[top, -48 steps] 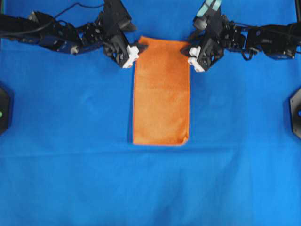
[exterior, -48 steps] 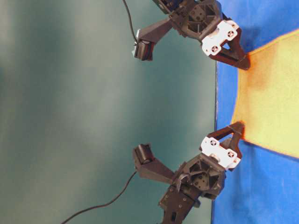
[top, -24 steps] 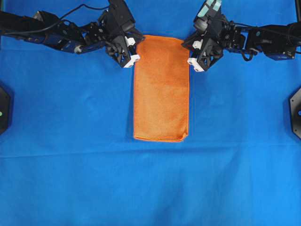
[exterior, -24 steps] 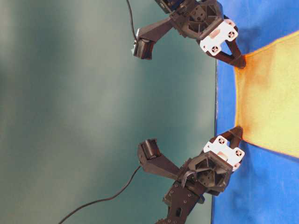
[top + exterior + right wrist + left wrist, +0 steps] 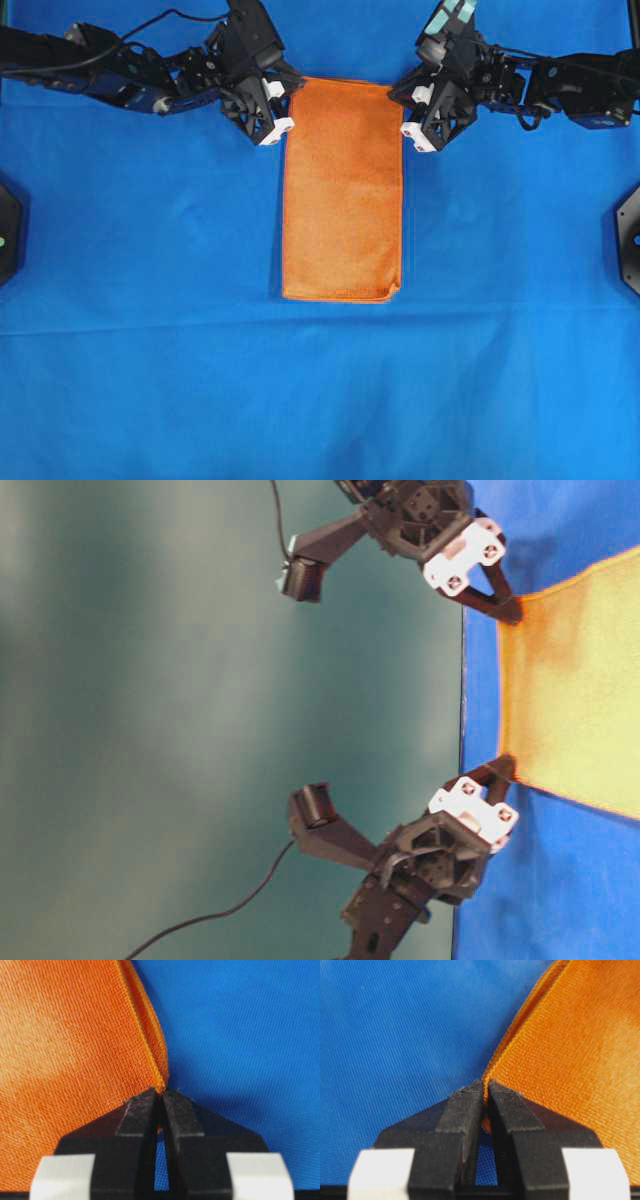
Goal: Fold the orange towel.
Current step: 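Fold the top edge down toward the bottom edge with both grippers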
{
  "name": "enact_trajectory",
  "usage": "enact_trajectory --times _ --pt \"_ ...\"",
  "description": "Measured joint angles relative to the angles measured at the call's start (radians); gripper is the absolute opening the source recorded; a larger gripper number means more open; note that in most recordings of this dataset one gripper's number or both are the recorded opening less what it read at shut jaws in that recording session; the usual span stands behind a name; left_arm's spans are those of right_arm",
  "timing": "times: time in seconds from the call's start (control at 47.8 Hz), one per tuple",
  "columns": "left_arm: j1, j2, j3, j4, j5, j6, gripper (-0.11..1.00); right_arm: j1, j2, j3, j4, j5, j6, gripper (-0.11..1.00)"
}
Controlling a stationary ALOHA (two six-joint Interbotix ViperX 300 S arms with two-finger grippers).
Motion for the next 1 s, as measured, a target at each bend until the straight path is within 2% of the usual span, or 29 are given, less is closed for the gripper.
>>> enact_trajectory --times 0.126,0.335,0.712,1.005 --pt "0.003 -0.034 0.008 0.000 0.000 0.005 0.03 0.000 -0.041 0.000 -0.002 0.015 -0.003 0.02" --pt "0.008 -0.048 0.006 -0.002 0.000 0.063 0.03 -0.003 -0.054 0.000 -0.002 0.026 -0.003 0.02" --pt "0.002 -0.086 0.012 -0.002 0.034 0.066 0.03 0.000 -0.066 0.003 0.000 0.026 0.009 0.02" --pt "-0.086 -0.218 0.072 0.000 0.086 0.064 0.03 0.106 -0.181 0.041 0.031 0.080 0.011 0.02"
